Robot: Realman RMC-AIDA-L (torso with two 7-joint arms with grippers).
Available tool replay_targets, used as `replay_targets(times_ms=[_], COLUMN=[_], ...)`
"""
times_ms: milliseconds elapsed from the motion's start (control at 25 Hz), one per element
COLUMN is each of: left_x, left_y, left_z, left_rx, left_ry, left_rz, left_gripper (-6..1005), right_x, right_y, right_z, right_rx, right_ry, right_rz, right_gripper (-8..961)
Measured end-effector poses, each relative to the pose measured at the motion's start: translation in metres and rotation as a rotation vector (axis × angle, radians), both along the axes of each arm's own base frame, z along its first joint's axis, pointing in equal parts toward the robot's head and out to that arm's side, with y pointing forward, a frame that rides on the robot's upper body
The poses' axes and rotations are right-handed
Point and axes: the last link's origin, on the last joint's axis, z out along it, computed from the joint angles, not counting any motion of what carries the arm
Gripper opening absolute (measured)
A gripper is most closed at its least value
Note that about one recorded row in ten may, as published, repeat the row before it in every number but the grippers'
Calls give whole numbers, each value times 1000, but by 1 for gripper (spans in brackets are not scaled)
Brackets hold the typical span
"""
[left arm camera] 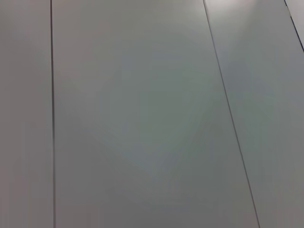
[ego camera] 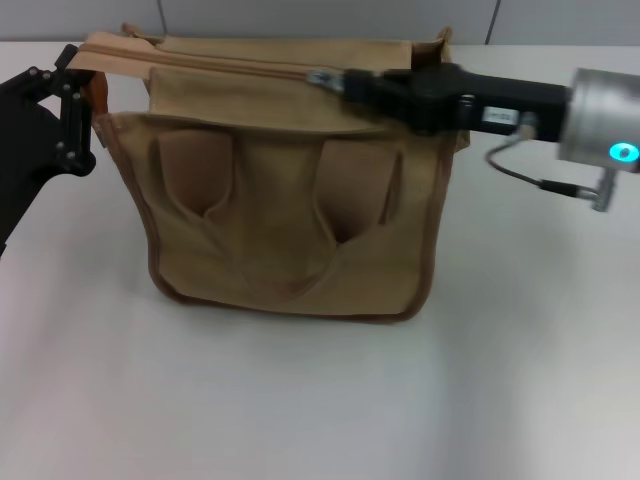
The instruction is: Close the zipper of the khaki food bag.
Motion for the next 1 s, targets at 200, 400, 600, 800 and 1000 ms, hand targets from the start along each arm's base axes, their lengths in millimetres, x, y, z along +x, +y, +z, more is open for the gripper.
replay_targets(times_ms=[200, 400, 600, 800, 1000], left_x=[-4, -5, -6, -5, -6], left_y=[-1, -2, -4, -4, -3], left_z=[0, -2, -4, -7, -8], left_rx=[2, -2, -11, -25, -40], left_ry=[-3, -6, -5, -10, -20], left_rz=[24, 36, 37, 36, 48], left_gripper=[130, 134, 138, 142, 146], right_x=[31, 43, 49, 53, 62], right_y=[-5, -8, -11, -17, -50], right_z=[20, 27, 29, 44, 56], right_rx=[48, 66, 40, 72, 127], right_ry=[3, 8, 21, 82, 147], right_rz=[-62, -84, -84, -54, 125], right_gripper=[-3, -4, -6, 14, 143])
